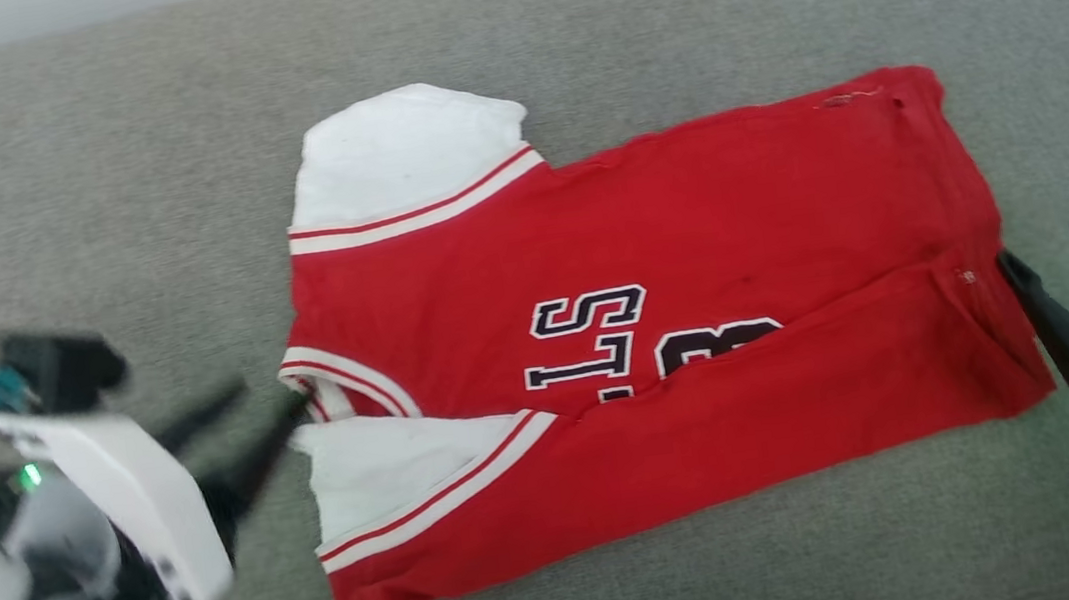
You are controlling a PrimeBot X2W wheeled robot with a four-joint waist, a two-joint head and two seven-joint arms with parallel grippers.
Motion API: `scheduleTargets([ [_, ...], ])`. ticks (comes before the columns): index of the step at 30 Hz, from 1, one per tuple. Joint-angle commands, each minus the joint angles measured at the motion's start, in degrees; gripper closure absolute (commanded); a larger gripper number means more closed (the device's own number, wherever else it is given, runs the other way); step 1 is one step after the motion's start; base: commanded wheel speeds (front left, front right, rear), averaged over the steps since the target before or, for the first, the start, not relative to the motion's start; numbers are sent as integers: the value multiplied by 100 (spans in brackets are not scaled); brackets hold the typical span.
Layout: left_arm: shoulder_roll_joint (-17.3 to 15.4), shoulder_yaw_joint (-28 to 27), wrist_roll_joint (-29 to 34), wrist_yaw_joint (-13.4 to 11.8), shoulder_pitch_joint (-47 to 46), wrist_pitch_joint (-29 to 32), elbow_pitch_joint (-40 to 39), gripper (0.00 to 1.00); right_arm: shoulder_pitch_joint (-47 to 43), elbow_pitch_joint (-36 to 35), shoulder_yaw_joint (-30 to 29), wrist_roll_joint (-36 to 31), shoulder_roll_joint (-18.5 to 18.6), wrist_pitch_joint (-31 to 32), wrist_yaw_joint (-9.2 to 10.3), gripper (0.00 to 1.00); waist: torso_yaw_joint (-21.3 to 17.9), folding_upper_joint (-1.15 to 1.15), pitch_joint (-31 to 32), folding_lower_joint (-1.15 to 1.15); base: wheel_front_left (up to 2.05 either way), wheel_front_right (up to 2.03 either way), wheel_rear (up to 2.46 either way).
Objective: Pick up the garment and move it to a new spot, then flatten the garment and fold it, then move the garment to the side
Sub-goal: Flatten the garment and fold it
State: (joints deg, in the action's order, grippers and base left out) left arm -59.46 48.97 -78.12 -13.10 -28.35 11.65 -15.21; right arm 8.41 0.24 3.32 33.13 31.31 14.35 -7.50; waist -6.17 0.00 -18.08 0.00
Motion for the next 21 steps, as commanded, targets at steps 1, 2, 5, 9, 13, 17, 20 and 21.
scheduleTargets([
  [1,105,-158,36,-29,-203,-183,147,0,83,-58,-54,-122,-160,-247,3,0,-126,0,-54,0,0,0,0],
  [2,157,-234,112,-27,-309,-278,295,0,128,-58,-111,-201,-282,-425,4,0,-183,0,-76,0,0,0,0],
  [5,445,-402,319,21,-753,-508,892,0,303,-43,-156,-415,-614,-980,3,0,-392,0,-163,0,0,0,0],
  [9,866,-426,671,265,-1542,-495,1865,0,551,134,-176,-604,-973,-1566,4,0,-708,0,-305,0,0,0,0],
  [13,1159,-238,970,483,-2275,-79,2953,0,798,301,-7,-623,-1197,-1884,3,0,-1082,0,-452,0,0,0,0],
  [17,1315,10,1063,663,-2934,711,3989,0,967,519,190,-535,-1273,-2022,3,0,-1399,0,-614,0,0,0,0],
  [20,1410,214,1057,651,-3303,1503,4602,0,1002,684,245,-496,-1250,-2087,3,0,-1530,0,-710,0,0,0,0],
  [21,1427,238,1022,591,-3450,1767,4776,0,1004,720,243,-483,-1234,-2111,3,0,-1556,0,-745,0,0,0,0],
])
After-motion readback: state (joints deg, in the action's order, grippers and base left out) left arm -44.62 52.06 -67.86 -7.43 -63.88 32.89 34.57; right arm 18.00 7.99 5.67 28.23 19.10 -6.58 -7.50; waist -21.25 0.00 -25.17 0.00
